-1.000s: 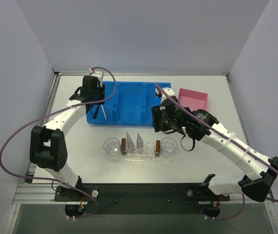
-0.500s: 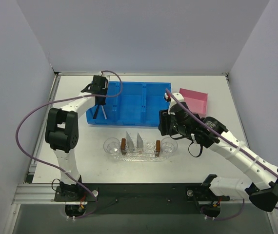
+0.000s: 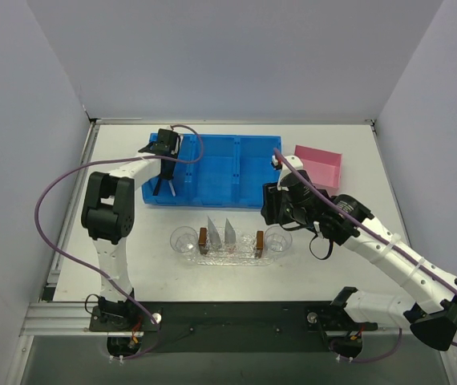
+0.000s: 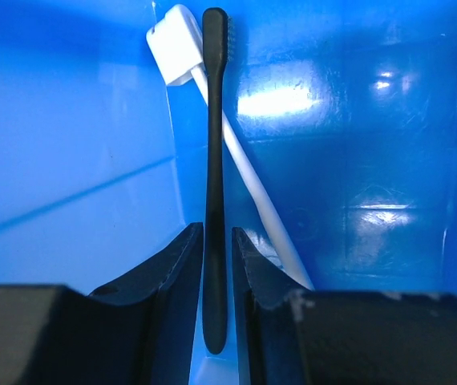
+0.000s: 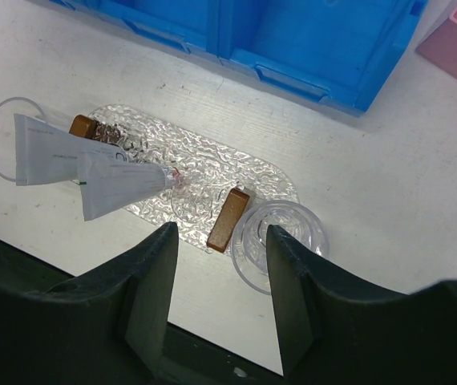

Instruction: Prepare toiletry sets of a toothbrush and toothpaste on the tray

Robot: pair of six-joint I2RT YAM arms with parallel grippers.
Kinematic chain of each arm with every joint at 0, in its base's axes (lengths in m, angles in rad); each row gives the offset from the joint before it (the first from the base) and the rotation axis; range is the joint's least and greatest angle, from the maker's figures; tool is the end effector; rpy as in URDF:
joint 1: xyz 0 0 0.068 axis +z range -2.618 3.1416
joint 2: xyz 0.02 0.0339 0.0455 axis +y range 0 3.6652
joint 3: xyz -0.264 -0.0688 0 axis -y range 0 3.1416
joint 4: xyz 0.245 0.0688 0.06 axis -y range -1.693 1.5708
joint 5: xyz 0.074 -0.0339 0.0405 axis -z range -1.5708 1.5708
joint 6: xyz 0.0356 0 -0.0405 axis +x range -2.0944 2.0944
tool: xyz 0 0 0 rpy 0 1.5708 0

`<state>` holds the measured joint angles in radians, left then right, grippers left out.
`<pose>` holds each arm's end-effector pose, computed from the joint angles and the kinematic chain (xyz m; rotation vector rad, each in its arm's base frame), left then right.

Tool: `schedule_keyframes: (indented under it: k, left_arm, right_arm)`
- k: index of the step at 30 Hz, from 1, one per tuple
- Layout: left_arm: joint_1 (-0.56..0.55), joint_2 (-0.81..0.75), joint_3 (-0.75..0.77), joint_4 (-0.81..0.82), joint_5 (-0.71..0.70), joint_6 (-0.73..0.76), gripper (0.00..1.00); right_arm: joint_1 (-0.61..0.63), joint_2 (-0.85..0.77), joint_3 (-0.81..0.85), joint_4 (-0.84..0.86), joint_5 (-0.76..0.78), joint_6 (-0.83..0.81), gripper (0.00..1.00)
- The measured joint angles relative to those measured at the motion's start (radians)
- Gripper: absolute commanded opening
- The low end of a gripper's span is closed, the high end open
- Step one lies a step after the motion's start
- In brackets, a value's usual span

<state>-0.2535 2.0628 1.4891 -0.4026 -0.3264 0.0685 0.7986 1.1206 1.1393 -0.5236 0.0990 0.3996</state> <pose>0.4321 -0.1001 0.1744 0.2765 2.4896 0.3394 0.1733 0.1729 0.3628 -0.3617 2.1037 0.6224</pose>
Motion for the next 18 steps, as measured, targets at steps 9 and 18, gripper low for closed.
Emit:
schedule_keyframes:
  k: [9,18]
  left_arm:
    - [0.000,0.045,0.017,-0.001,-0.016,0.011,0.31]
    - [0.002,0.063,0.043,-0.002,-0.017,0.014,0.15]
  right_arm:
    - [-0.001,0.000,0.000,0.005,-0.003,0.000,0.43]
    - [-0.003,0.000,-0.001,0.005,-0.008,0.001,0.43]
